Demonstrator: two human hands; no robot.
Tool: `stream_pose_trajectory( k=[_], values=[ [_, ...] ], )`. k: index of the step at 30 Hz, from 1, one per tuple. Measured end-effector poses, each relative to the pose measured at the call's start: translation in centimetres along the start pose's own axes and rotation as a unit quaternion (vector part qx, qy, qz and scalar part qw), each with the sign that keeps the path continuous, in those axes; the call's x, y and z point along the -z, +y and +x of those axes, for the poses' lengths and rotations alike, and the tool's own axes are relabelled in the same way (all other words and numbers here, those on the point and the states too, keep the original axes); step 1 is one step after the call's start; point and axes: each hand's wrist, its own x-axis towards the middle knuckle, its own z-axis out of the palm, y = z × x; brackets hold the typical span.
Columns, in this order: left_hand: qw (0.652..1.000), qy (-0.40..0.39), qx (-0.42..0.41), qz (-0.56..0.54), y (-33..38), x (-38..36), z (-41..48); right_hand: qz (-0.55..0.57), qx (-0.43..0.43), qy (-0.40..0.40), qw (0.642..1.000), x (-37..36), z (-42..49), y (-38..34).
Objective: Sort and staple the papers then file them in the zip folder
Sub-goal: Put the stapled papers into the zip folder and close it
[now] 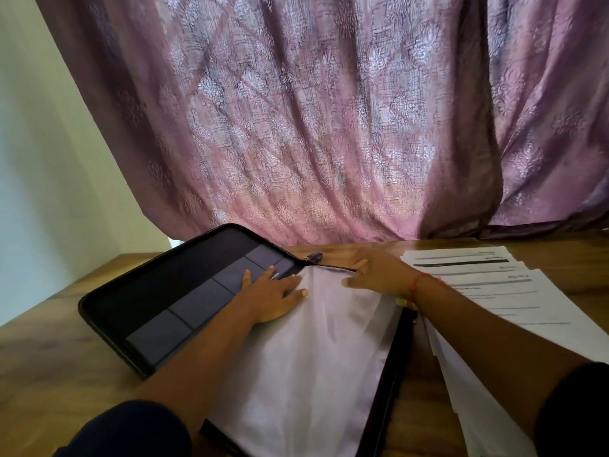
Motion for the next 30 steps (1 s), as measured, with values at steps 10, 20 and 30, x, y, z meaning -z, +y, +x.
stream_pose_trajectory(
  k=[10,20,30],
  values=[
    [0.999,-0.025,0.001,0.022,0.3,0.8,0.4,-0.268,-0.046,-0.095,0.957,1.1,-1.6,-1.0],
    [0.999,-0.017,-0.031,0.031,1.8,1.8,0.9,-0.305,-0.076,-0.128,0.941,2.0,-2.7,-1.8],
    [0.998,-0.023,-0.024,0.049,1.8,1.7,1.5,-0.251,-0.025,-0.036,0.967,2.0,-2.1,0.0]
  ],
)
